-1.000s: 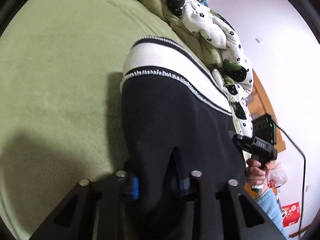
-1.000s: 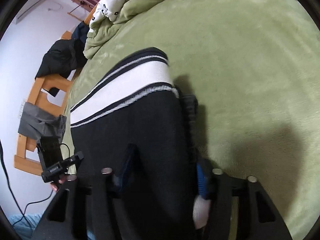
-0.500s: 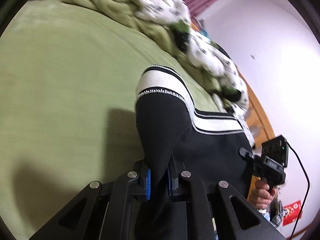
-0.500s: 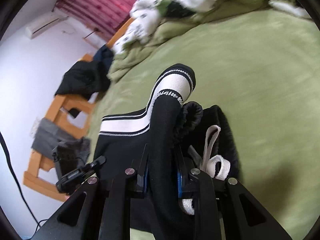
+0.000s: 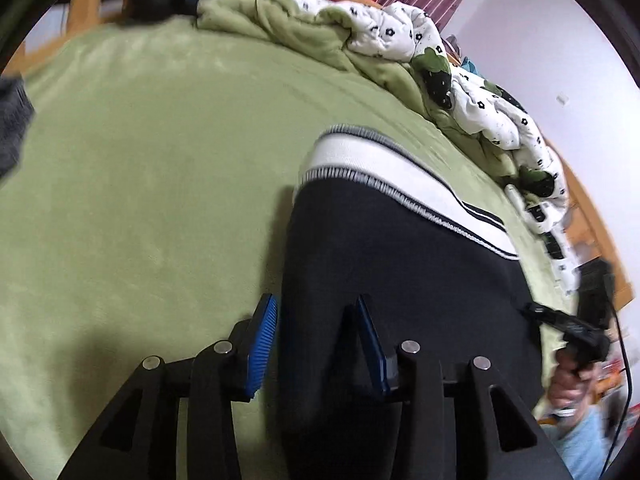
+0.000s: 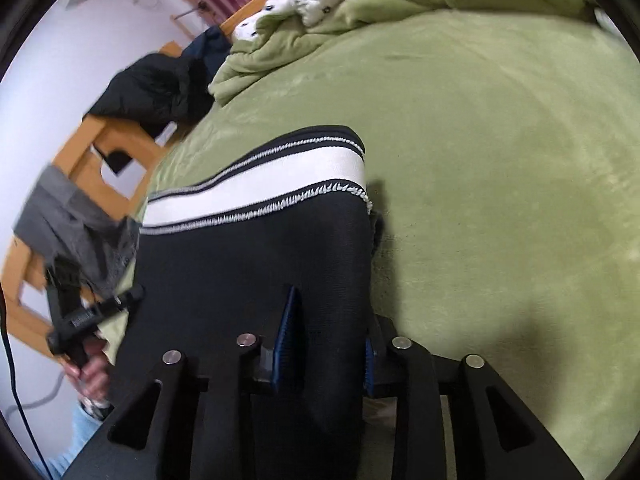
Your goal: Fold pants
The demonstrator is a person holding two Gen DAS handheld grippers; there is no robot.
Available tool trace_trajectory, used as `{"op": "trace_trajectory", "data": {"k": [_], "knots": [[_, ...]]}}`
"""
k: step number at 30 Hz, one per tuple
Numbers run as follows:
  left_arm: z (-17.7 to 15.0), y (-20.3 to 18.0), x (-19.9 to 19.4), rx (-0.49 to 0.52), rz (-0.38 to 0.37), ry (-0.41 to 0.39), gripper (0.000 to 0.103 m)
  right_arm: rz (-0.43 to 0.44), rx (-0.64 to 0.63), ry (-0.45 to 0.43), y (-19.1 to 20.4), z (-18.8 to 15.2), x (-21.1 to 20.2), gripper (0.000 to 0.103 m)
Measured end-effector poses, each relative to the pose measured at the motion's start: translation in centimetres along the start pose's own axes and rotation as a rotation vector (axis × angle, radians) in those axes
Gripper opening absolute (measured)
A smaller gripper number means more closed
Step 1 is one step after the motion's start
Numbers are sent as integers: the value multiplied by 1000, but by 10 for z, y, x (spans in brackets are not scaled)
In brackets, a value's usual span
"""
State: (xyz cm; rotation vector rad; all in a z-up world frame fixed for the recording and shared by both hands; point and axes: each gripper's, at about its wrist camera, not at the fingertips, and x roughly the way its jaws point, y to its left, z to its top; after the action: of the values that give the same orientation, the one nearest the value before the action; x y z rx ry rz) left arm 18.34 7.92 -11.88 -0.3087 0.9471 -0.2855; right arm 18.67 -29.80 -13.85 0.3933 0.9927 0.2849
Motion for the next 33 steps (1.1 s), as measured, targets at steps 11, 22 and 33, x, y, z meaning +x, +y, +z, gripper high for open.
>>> {"op": "trace_trajectory", "data": {"k": [11, 22, 33], "knots": [[54, -69, -1, 207, -8, -158, 50, -94, -231, -214, 63, 46, -21, 36], [48, -53, 59, 199, 83, -111, 49, -269, -298, -147, 59, 56, 58, 36], [46, -65, 63, 231, 177, -144, 49, -286, -319, -170, 70, 62, 49, 37]]}}
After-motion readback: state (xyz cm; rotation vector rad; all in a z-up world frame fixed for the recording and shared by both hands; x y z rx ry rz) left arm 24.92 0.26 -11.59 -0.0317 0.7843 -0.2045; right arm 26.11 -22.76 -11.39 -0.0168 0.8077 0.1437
